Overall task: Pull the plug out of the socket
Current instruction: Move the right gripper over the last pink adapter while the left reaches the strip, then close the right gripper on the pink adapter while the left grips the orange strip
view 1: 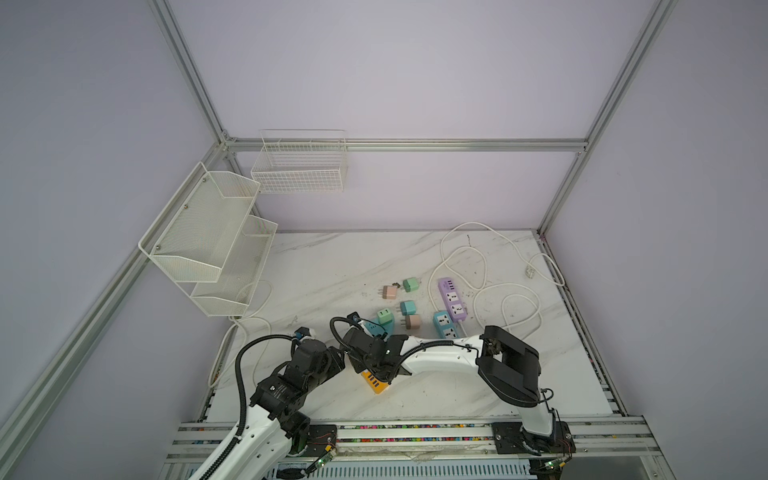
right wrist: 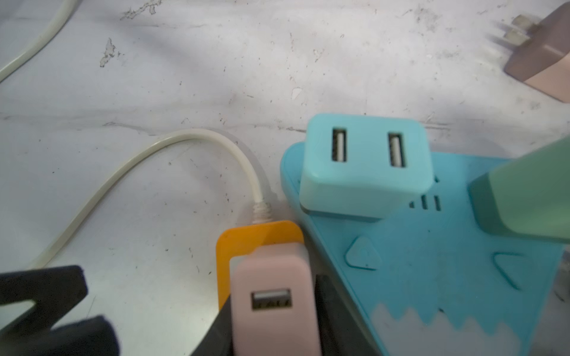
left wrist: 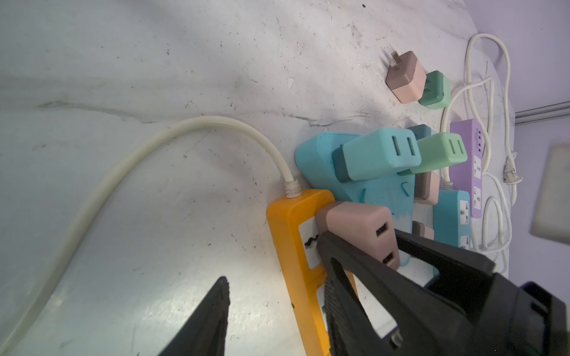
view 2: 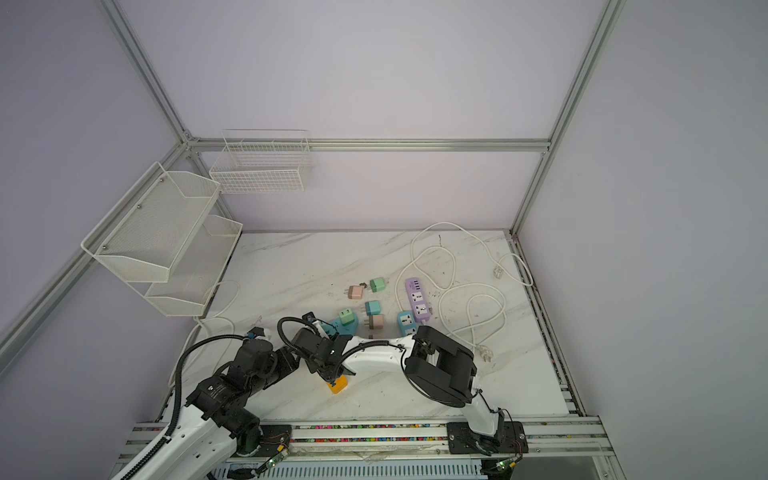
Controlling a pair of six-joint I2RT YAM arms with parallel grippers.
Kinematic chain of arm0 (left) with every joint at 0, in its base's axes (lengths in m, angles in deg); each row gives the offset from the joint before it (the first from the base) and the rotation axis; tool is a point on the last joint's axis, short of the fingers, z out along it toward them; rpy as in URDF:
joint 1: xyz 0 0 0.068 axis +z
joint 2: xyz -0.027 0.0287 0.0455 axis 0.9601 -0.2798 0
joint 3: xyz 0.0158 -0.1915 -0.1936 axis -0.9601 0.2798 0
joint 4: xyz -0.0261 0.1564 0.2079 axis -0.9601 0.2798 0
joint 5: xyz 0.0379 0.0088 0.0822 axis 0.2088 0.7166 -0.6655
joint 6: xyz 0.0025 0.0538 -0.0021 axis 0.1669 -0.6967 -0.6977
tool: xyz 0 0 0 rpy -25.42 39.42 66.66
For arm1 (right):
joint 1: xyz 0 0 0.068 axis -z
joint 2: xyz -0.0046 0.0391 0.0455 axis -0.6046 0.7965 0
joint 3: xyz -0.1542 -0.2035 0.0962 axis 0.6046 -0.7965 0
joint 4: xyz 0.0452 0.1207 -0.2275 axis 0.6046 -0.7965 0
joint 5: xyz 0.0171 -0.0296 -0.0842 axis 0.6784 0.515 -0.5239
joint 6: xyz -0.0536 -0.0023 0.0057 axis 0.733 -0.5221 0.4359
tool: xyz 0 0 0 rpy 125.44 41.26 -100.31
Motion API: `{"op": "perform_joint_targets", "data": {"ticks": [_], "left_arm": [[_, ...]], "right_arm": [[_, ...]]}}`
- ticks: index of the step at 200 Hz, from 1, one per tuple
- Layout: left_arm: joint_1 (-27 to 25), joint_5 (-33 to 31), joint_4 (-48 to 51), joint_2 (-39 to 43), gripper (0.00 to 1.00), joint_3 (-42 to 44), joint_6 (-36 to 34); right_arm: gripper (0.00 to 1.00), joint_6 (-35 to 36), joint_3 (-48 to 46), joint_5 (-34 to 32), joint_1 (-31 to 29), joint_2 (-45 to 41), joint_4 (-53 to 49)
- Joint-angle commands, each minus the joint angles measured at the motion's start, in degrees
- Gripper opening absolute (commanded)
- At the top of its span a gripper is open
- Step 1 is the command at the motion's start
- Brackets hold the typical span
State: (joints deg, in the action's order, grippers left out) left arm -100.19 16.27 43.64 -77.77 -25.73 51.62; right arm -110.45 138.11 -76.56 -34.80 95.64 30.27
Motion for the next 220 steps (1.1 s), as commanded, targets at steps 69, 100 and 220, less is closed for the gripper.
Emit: {"op": "perform_joint_targets", "data": {"ticks": [69, 100, 220], "left_arm": [[1.7, 5.6, -1.2, 2.5, 0.5, 3.8, 1.4], [1.6, 9.1, -2.5, 3.6, 0.49, 5.7, 2.6], [1.6, 14.2, -11.5, -1.4, 0.42, 7.9, 3.2]], "right_arm": [[0.21, 3.1, 0.8, -0.9, -0.1, 1.3, -2.5], [0.2, 3.1, -1.7, -0.1, -0.8, -1.1, -0.9], [0.19, 0.0, -7.1, 3.1, -3.6, -5.4, 1.8]]}}
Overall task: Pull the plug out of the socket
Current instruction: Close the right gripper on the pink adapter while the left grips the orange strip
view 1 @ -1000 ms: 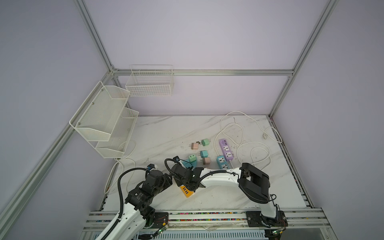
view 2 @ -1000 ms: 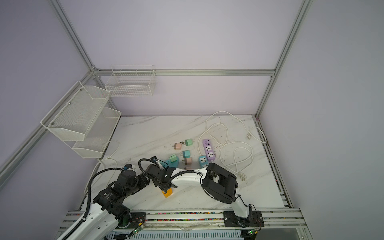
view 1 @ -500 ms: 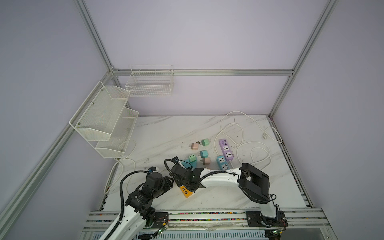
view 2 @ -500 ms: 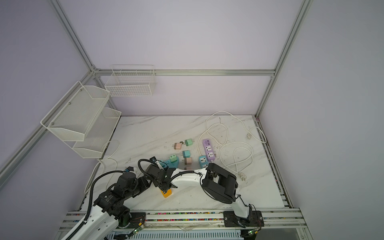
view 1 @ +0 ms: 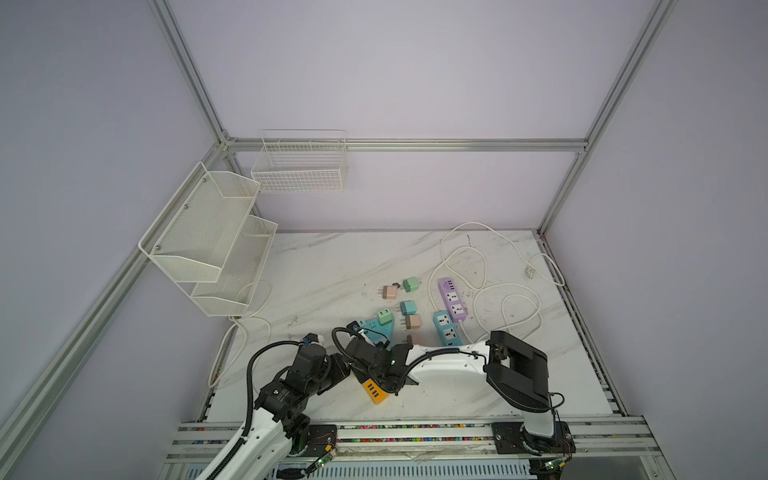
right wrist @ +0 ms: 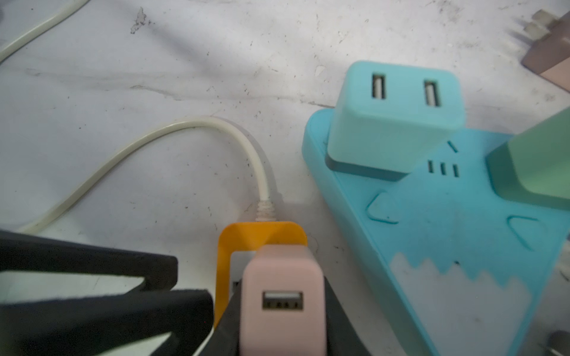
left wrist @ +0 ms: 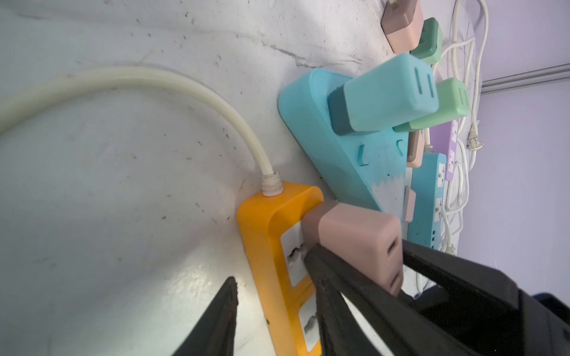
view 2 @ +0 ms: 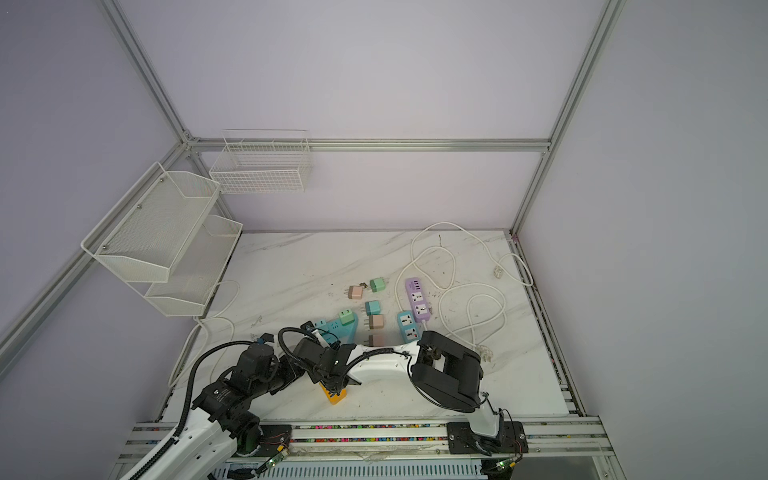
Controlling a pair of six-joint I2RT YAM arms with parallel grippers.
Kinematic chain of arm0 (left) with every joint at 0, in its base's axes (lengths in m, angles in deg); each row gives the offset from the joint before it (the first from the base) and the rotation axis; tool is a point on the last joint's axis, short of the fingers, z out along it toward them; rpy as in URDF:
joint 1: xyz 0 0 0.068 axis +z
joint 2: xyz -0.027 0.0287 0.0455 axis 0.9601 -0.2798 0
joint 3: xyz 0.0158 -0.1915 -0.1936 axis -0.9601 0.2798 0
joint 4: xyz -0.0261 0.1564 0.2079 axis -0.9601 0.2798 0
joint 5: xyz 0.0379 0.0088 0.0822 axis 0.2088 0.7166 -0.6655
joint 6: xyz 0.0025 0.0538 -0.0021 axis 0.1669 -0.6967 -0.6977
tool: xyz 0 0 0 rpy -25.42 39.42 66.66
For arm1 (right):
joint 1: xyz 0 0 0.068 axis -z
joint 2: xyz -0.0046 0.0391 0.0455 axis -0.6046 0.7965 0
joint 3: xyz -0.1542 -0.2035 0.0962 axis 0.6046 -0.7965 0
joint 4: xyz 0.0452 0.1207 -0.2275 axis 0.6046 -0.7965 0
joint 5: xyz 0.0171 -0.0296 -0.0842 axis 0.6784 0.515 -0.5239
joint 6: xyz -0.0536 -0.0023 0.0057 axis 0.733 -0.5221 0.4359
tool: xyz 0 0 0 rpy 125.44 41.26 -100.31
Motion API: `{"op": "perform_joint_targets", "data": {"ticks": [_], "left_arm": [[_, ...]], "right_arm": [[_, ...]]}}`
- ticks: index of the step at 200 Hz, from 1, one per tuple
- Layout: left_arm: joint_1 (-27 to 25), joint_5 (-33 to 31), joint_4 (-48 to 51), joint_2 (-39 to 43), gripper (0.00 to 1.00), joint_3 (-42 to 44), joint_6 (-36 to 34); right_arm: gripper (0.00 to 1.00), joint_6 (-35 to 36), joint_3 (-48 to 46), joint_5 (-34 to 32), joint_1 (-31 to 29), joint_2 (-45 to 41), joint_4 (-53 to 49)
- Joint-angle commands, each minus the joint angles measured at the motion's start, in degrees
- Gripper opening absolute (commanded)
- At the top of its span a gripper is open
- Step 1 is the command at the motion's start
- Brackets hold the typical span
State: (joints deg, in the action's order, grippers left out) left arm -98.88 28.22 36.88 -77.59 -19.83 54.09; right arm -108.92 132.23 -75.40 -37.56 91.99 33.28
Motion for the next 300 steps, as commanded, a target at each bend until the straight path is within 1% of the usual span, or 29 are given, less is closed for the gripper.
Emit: {"op": "perform_joint_targets", "data": {"ticks": [1, 19, 46, 100, 120, 135, 161, 180, 190, 204, 224, 256, 282, 300], "left_arm": [[0.4, 2.2, -4.8, -1.6, 0.41, 2.0, 0.7], [0.4, 2.3, -5.5, -2.8, 0.41, 2.2, 0.6], [0.5, 1.5, -5.1, -3.8, 0.37, 2.7, 0.4], [0.4, 2.0, -6.1, -4.4, 0.32, 4.6, 0.7], [0.4, 2.7, -4.9, -4.4, 0.3, 5.0, 0.3], [0.4, 1.9, -2.5, -4.2, 0.29, 5.0, -0.1], [0.4, 1.7, -1.2, -3.3, 0.29, 6.7, 0.0], [0.4, 2.6, -0.9, -2.5, 0.29, 7.6, 0.3], [0.4, 2.1, 0.1, -2.1, 0.29, 7.8, 0.5], [0.4, 1.6, 0.6, -1.5, 0.29, 8.3, 0.9], [0.4, 1.9, 1.0, -1.0, 0.28, 9.1, 1.5], [0.4, 1.6, 1.6, -0.9, 0.28, 9.6, 2.2], [0.4, 1.6, 1.6, -1.6, 0.27, 9.2, 2.0], [0.4, 1.7, 1.3, -2.6, 0.27, 8.4, 1.3]], "right_arm": [[0.19, -1.5, -1.2, 2.0, -0.8, -1.7, -1.2], [0.19, -1.7, -2.0, 2.5, -0.9, -2.1, 0.1], [0.19, -1.7, -1.2, 2.2, -1.0, -1.9, -0.5], [0.19, -1.6, -1.0, 1.8, -1.0, -2.3, 0.0], [0.19, -1.3, -0.9, 1.2, -1.1, -2.2, 0.0], [0.19, -1.2, -0.2, 0.7, -1.0, -1.9, -0.5], [0.18, -0.7, 0.2, -0.6, -1.0, -2.5, -1.0], [0.18, 0.1, 2.3, -3.0, -1.1, -1.7, -3.3], [0.18, 0.0, 3.3, -2.7, -1.3, -1.1, -3.9], [0.18, 0.3, 3.4, -1.2, -1.9, -0.4, -2.3], [0.18, -0.3, 3.7, 0.2, -2.0, 0.3, -2.2], [0.18, 0.4, 1.8, -1.2, -1.4, -2.3, -0.9], [0.18, 0.2, 2.3, -3.5, -1.3, -2.1, -2.6], [0.17, 1.1, 3.3, -2.0, -2.2, -0.9, -2.0]]}}
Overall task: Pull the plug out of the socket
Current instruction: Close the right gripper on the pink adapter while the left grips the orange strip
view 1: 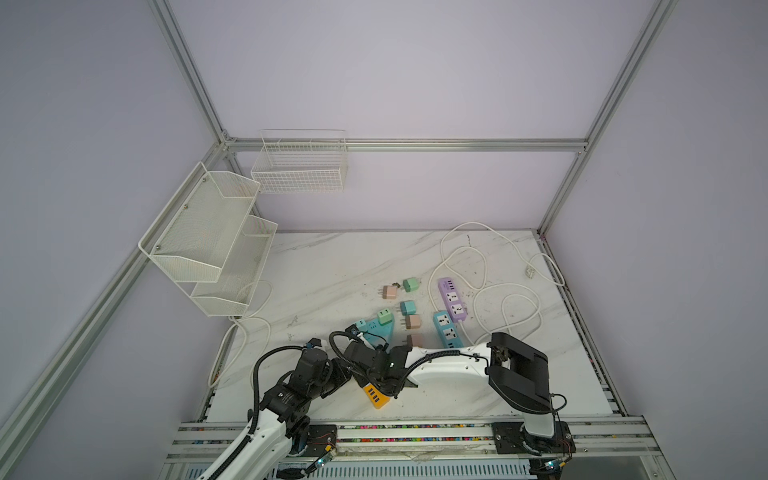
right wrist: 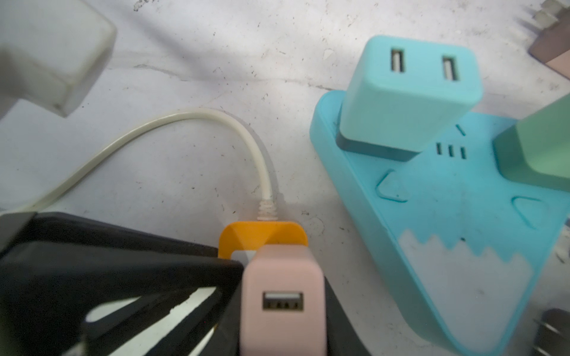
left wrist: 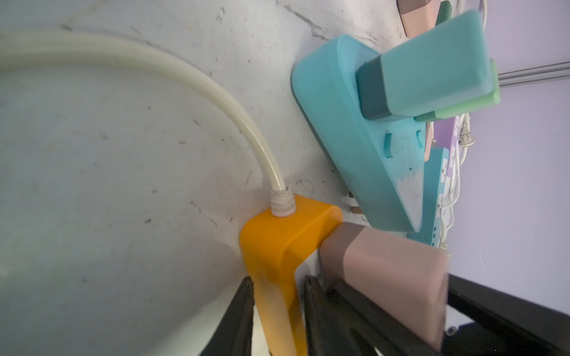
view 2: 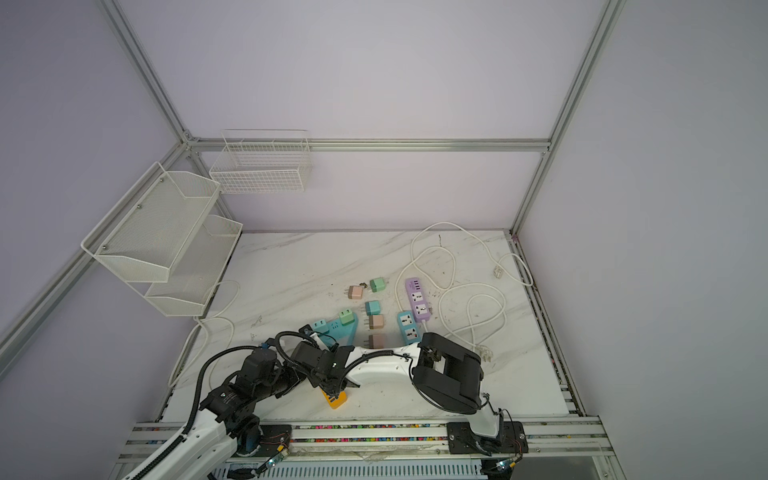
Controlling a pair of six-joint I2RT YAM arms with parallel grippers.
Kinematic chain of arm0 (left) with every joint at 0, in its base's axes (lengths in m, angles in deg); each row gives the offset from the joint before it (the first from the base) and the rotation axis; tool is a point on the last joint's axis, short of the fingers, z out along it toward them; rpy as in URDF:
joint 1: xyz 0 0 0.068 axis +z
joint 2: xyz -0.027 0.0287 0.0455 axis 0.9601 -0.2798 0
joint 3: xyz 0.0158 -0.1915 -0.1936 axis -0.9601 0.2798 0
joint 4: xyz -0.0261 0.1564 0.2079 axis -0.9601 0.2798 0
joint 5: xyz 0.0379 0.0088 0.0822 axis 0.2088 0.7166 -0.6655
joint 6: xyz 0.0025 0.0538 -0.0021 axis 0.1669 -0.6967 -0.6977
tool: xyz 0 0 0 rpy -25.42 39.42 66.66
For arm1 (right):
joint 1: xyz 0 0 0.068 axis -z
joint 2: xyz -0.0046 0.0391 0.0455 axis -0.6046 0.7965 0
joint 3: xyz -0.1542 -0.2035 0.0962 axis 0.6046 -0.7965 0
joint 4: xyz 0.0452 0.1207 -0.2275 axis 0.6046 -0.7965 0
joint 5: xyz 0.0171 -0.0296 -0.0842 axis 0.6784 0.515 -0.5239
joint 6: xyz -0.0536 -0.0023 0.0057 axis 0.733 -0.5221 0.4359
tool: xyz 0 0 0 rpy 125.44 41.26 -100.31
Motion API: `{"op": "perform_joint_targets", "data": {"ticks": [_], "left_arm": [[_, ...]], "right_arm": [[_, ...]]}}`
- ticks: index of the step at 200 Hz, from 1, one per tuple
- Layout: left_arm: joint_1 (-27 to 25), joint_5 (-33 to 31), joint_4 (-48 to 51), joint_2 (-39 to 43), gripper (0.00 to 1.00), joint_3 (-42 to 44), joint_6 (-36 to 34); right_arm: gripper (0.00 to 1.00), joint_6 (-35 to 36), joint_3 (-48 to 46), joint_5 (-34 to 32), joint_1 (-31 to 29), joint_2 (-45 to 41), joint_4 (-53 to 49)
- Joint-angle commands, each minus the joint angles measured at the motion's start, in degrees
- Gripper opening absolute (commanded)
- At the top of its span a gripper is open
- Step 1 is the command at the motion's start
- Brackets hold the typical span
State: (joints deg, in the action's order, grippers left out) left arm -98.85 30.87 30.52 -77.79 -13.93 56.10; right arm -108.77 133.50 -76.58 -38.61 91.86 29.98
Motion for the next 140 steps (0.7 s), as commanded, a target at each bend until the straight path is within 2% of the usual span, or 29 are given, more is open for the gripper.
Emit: {"op": "perform_joint_targets", "data": {"ticks": [1, 27, 71, 81, 117, 140], "left_arm": [[0.4, -0.9, 7.7, -2.5, 0.27, 2.5, -0.8], [0.4, -2.0, 9.0, -4.9, 0.27, 0.6, -2.4], [0.4, -2.3, 8.2, -8.1, 0.26, 0.2, -3.2], [0.4, -2.5, 8.1, -8.4, 0.26, 0.2, -3.5], [0.4, -3.4, 8.2, -9.2, 0.26, 0.2, -3.5], [0.4, -4.2, 8.3, -9.3, 0.25, 0.3, -2.9]], "right_arm": [[0.17, 0.9, 2.1, -0.7, -1.2, -0.6, 1.4], [0.17, -0.2, 1.4, 3.0, -1.7, -0.3, 4.2], [0.17, -0.8, -1.1, 1.2, 1.5, -3.2, 3.8], [0.17, 0.6, -0.5, -0.5, 1.4, -3.0, 2.9], [0.17, 1.6, 2.6, 1.1, -1.6, 0.3, 2.6], [0.17, 1.2, 1.6, 2.2, -1.6, -0.5, 4.3]]}}
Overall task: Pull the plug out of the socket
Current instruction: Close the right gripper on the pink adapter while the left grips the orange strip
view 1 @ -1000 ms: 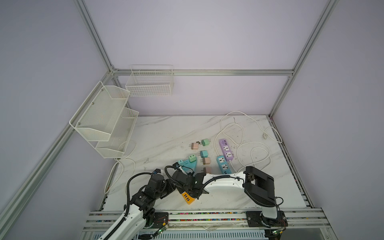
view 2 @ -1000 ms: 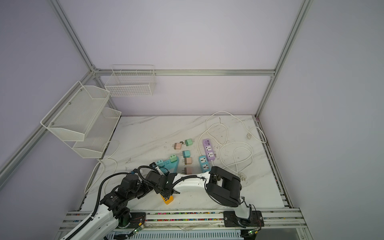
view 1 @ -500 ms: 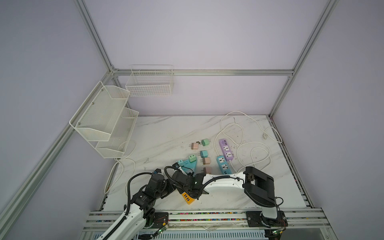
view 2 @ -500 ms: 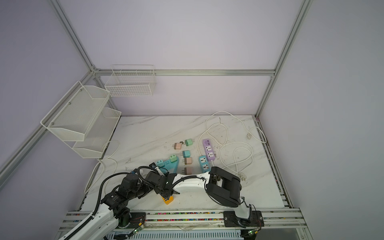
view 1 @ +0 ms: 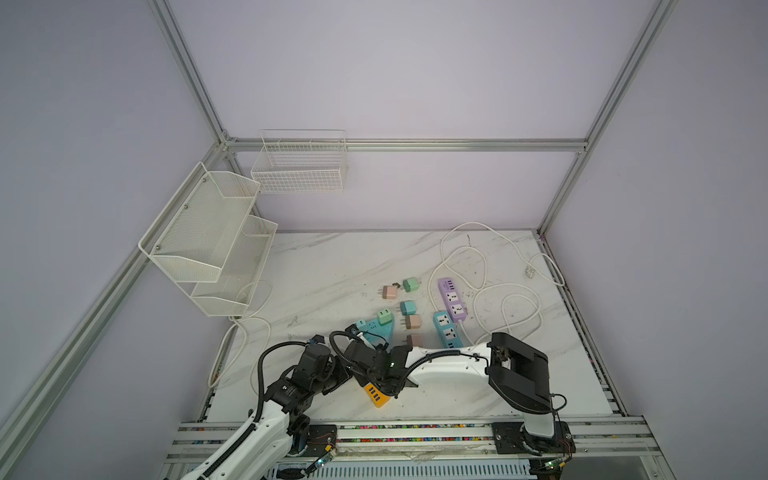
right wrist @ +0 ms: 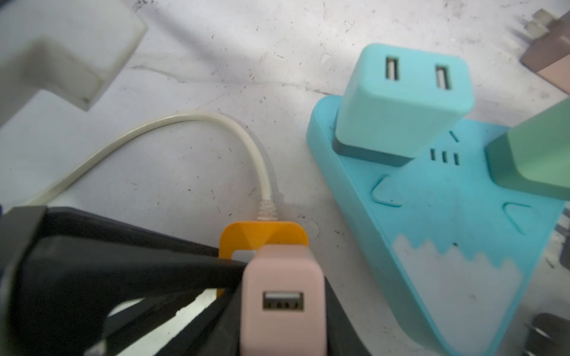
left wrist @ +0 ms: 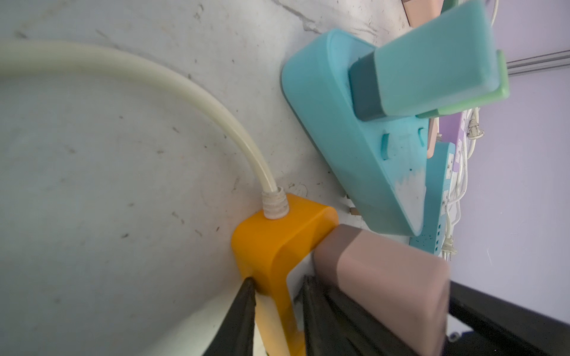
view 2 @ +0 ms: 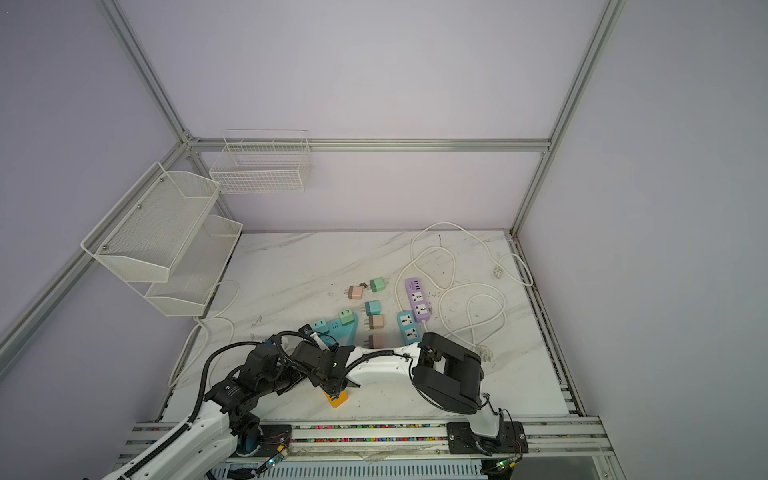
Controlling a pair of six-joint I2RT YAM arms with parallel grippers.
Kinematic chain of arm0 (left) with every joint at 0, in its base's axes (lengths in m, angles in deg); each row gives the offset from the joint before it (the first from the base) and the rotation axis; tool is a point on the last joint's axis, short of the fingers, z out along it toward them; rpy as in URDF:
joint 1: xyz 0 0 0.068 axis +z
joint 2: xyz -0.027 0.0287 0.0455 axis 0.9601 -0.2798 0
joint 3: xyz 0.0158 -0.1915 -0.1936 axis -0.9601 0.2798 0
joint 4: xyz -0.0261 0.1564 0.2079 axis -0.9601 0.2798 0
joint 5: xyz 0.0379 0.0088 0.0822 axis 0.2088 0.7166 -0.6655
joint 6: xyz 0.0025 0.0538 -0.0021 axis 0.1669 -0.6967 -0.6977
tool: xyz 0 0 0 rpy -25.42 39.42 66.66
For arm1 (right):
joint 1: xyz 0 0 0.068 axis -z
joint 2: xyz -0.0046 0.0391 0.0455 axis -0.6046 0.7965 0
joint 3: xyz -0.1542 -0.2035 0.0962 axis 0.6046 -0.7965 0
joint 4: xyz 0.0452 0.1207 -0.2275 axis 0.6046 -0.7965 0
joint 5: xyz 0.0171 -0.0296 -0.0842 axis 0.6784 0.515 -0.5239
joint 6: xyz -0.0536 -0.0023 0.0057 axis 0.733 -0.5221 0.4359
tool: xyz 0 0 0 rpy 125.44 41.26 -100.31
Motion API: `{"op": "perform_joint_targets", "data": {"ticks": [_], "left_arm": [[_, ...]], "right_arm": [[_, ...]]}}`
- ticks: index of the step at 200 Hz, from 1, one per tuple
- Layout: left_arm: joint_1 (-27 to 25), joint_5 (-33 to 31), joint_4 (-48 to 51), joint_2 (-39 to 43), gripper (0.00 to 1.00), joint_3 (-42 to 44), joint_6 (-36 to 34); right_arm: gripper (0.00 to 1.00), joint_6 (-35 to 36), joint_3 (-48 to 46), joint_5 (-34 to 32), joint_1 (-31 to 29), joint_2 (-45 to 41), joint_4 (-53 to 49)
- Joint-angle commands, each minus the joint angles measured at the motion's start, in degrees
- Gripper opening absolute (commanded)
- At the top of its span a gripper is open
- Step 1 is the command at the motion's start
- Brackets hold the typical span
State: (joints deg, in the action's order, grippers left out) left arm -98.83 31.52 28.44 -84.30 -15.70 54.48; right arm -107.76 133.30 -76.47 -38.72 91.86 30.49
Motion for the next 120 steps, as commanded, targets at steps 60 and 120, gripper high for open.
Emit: {"op": "perform_joint_targets", "data": {"ticks": [60, 120], "left_arm": [[0.3, -5.1, 10.2, -3.9, 0.25, 1.7, -1.4], [0.3, -5.3, 10.6, -3.8, 0.25, 1.7, -1.1]], "right_arm": [[0.17, 1.8, 1.1, 0.2, -0.2, -2.7, 3.5], [0.17, 0.2, -1.3, 1.7, 1.2, -4.8, 4.6]]}}
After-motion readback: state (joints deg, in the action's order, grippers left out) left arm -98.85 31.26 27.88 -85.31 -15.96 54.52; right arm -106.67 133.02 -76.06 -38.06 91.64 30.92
